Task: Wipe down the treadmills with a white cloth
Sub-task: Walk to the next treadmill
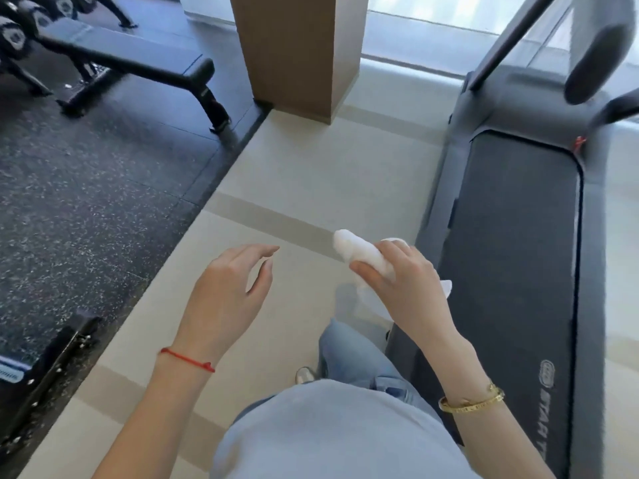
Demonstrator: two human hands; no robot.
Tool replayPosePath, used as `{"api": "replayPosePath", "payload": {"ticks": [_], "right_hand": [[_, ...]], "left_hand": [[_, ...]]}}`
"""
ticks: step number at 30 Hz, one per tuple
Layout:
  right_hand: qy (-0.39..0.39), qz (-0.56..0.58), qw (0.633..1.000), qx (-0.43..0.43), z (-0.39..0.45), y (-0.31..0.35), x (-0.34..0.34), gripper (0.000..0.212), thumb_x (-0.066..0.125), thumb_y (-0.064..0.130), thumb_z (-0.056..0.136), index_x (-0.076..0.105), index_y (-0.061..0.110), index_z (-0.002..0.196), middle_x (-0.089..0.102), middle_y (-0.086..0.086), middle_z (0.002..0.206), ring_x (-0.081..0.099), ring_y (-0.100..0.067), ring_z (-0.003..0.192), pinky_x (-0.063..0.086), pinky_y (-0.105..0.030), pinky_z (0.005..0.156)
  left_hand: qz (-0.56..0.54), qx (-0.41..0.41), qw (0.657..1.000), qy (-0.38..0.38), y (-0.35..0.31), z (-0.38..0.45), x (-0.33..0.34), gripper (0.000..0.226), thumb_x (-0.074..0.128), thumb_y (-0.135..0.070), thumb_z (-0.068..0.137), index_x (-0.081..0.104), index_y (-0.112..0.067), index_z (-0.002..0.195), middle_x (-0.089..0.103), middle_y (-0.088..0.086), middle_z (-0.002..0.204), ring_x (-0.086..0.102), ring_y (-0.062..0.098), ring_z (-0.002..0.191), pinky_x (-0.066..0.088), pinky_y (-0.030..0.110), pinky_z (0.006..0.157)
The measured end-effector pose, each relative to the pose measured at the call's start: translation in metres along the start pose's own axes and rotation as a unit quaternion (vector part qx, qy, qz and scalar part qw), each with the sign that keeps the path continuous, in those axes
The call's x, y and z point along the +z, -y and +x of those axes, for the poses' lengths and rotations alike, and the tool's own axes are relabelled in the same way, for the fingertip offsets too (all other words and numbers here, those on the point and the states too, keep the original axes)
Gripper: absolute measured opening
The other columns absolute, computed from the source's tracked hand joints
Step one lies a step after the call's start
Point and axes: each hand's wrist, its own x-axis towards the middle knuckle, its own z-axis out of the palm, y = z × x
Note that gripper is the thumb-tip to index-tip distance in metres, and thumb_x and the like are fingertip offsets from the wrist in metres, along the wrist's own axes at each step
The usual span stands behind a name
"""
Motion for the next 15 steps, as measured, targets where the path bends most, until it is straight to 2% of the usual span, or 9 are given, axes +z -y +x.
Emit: {"api": "replayPosePath", "payload": {"ticks": [6, 10, 13, 15], "right_hand": [[-0.038, 0.004, 0.998, 0.056, 0.069, -0.011, -0.001, 0.033, 0.062, 0.047, 0.089, 0.064, 0.015, 0.096, 0.060, 0.003, 0.093, 0.048, -0.015, 0.081, 0.027, -0.022, 0.065], [-0.059, 0.005, 0.994, 0.090, 0.128, -0.029, -0.008, 0.034, 0.062, 0.047, 0.089, 0.064, 0.014, 0.095, 0.060, 0.003, 0.093, 0.051, -0.017, 0.082, 0.032, -0.023, 0.067], [-0.086, 0.011, 0.991, 0.105, 0.179, -0.045, -0.022, 0.035, 0.061, 0.048, 0.089, 0.065, 0.014, 0.095, 0.061, 0.004, 0.094, 0.053, -0.017, 0.083, 0.039, -0.026, 0.070], [-0.101, 0.003, 0.988, 0.114, 0.215, -0.056, -0.035, 0.036, 0.060, 0.049, 0.089, 0.065, 0.014, 0.097, 0.062, 0.003, 0.095, 0.054, -0.017, 0.085, 0.041, -0.028, 0.072]], "left_hand": [[-0.029, 0.053, 0.997, 0.040, 0.010, 0.109, 0.013, 0.026, 0.058, -0.012, 0.096, 0.068, -0.015, 0.121, 0.070, -0.003, 0.116, 0.064, 0.013, 0.108, 0.043, 0.020, 0.097], [-0.042, 0.090, 0.993, 0.060, 0.003, 0.190, 0.031, 0.026, 0.057, -0.014, 0.097, 0.068, -0.015, 0.120, 0.070, -0.003, 0.115, 0.064, 0.014, 0.107, 0.048, 0.028, 0.095], [-0.048, 0.109, 0.991, 0.067, -0.011, 0.257, 0.045, 0.026, 0.056, -0.016, 0.098, 0.068, -0.016, 0.121, 0.070, -0.004, 0.116, 0.065, 0.012, 0.107, 0.047, 0.023, 0.093], [-0.056, 0.126, 0.987, 0.077, -0.026, 0.302, 0.054, 0.026, 0.055, -0.017, 0.098, 0.067, -0.016, 0.122, 0.069, -0.004, 0.117, 0.065, 0.013, 0.108, 0.049, 0.027, 0.095]]}}
